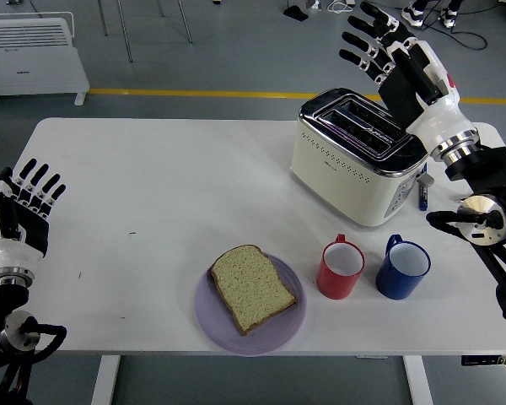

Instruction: Push plate across desktop,pick up the break from the machine,place the break in the plate

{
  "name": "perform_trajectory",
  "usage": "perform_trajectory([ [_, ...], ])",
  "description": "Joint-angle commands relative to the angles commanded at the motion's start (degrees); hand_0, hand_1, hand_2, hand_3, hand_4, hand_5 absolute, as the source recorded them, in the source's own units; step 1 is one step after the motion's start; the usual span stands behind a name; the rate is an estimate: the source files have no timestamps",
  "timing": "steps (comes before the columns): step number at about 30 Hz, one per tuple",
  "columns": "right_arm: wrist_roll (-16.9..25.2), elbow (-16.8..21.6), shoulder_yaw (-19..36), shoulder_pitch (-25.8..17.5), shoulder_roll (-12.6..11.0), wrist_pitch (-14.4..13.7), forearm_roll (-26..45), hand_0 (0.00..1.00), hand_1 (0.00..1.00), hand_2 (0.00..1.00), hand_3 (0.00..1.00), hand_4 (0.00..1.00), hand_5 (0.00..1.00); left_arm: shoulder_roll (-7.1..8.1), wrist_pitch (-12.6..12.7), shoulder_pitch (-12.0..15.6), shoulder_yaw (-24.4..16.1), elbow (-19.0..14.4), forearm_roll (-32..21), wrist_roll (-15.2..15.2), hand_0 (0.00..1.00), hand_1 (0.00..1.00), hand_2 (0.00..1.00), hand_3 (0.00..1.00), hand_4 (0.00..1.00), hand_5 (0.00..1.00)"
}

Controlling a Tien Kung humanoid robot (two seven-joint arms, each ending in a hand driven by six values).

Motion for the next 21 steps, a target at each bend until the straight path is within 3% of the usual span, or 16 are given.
perform_trajectory([
  [2, 0.12, 0.03, 2.11, -1.85, 0.15, -0.02, 0.08, 0.83, 0.79, 0.795, 0.805, 0.519, 0.544, 0.0, 0.01, 0.0, -0.01, -0.03, 0.01, 0.0, 0.769, 0.799, 0.861, 0.842, 0.58, 0.998],
  [7, -0.14, -0.48, 8.76, -7.64, 0.66, 0.4, -0.62, 0.83, 0.79, 0.795, 0.805, 0.519, 0.544, 0.0, 0.04, -0.05, 0.2, -0.08, 0.03, 0.02, 0.769, 0.799, 0.861, 0.842, 0.58, 0.998],
  [16, -1.94, -0.96, 15.02, -13.34, 1.75, 0.47, -4.0, 0.845, 0.8, 0.803, 0.808, 0.501, 0.595, 0.0, 0.06, -0.06, -0.04, -0.12, 0.07, 0.07, 0.769, 0.799, 0.86, 0.842, 0.58, 0.998],
  [21, -5.37, -1.11, 17.34, -15.34, 2.74, 1.03, -5.41, 0.841, 0.795, 0.801, 0.801, 0.499, 0.595, 0.0, 0.06, -0.29, -0.12, -0.16, 0.13, 0.09, 0.769, 0.799, 0.858, 0.842, 0.581, 0.998],
])
